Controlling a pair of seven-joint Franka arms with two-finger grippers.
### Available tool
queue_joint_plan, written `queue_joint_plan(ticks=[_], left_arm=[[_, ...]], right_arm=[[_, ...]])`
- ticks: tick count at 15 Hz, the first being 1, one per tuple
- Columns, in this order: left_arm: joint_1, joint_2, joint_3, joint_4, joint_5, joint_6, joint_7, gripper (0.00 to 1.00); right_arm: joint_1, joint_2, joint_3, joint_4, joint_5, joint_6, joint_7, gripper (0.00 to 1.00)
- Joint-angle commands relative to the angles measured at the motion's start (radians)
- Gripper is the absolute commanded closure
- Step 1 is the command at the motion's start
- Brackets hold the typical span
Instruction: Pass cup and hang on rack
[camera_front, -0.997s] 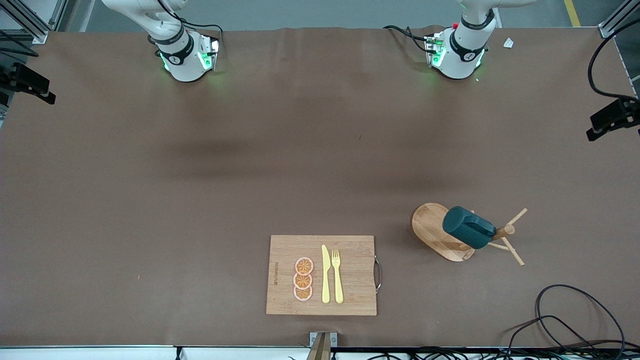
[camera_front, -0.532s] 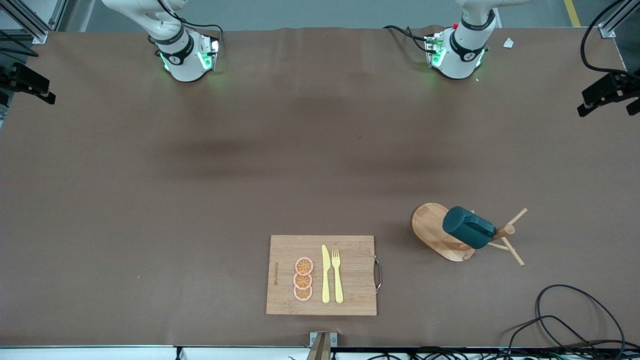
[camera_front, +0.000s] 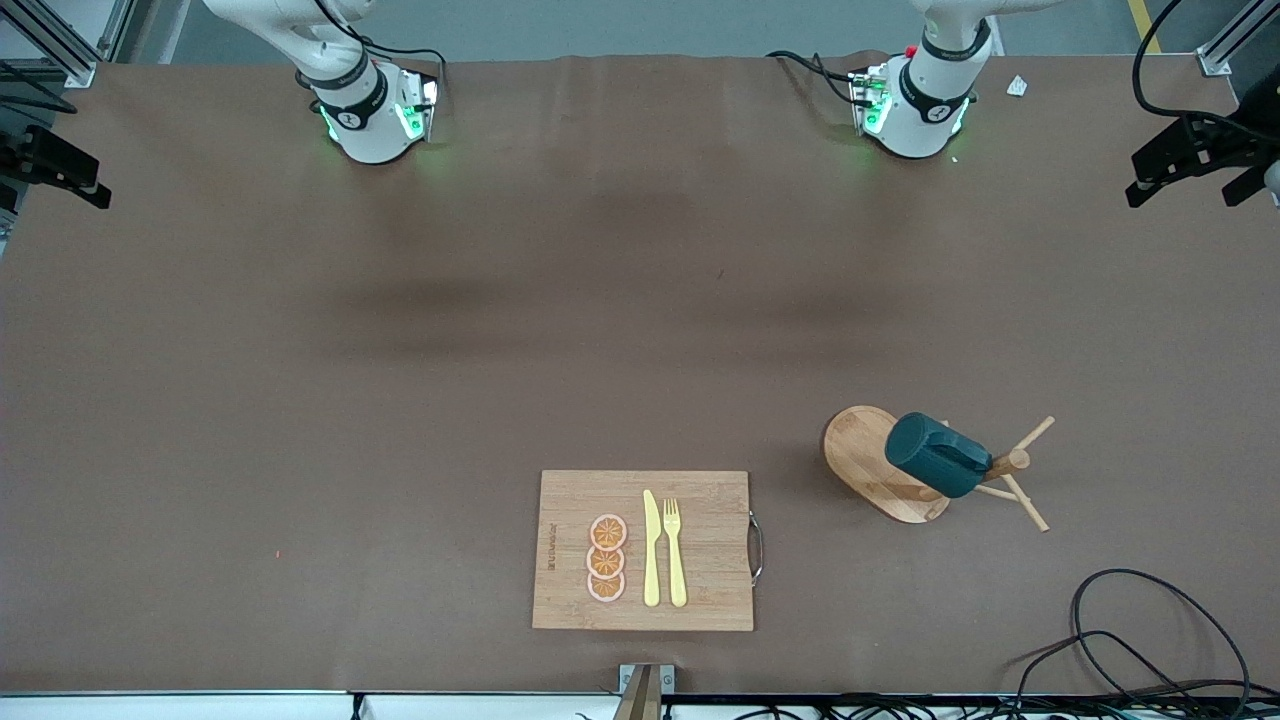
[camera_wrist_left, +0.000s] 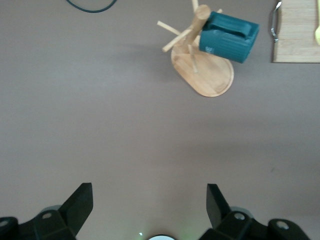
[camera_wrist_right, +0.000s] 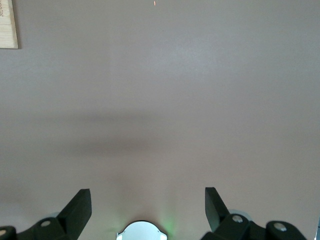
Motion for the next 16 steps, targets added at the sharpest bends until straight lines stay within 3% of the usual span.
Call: queue_joint_plan(ticks=[1,10,16], left_arm=[[-0.006,-0.019,-0.009,-0.024,-0.045,0.023,-0.032,0.0],[-0.018,0.021,-0.05,-0.004,0.018,0.033,-0.025,0.0],[-0.015,0.055,-0.049,0.058,0.024,0.013,-0.023,0.0]], right_arm=[[0.001,-0.023,0.001,-0.019,-0.009,0.002,-0.009,0.0],[0.0,-0.023,0.001,-0.019,-0.009,0.003,-0.009,0.0],[0.0,-0.024,0.001,-0.021,-0.009,0.002,-0.009,0.0]])
